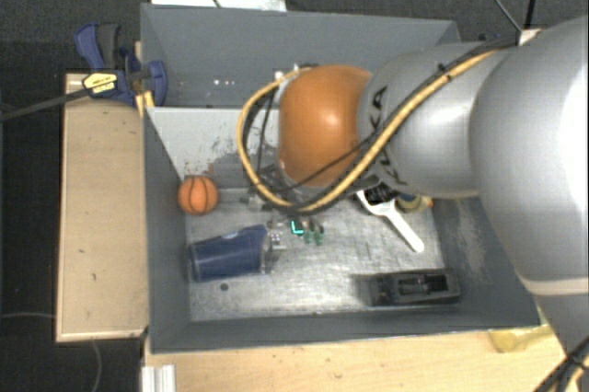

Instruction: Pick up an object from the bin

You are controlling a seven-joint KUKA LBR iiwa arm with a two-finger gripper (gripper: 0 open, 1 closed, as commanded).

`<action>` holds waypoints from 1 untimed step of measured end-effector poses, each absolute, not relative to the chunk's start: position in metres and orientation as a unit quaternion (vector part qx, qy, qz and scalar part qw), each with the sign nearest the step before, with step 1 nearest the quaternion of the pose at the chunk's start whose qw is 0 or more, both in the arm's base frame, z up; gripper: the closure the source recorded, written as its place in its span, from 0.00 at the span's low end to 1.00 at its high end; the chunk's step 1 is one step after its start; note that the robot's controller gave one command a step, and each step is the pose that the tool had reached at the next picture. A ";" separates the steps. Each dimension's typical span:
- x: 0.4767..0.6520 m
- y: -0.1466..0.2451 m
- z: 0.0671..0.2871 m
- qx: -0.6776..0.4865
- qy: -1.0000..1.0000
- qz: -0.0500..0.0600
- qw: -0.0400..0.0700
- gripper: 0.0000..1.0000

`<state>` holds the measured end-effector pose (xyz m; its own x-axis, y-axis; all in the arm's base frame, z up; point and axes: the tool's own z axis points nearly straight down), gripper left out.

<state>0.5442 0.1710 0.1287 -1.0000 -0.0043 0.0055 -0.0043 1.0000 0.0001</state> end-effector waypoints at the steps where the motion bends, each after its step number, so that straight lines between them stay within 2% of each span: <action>1: 0.546 0.170 0.133 0.000 -1.000 -0.001 -0.001 0.00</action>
Offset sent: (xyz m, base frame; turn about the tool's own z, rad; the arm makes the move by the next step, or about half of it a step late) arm 0.0002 0.0521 -0.0287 0.0479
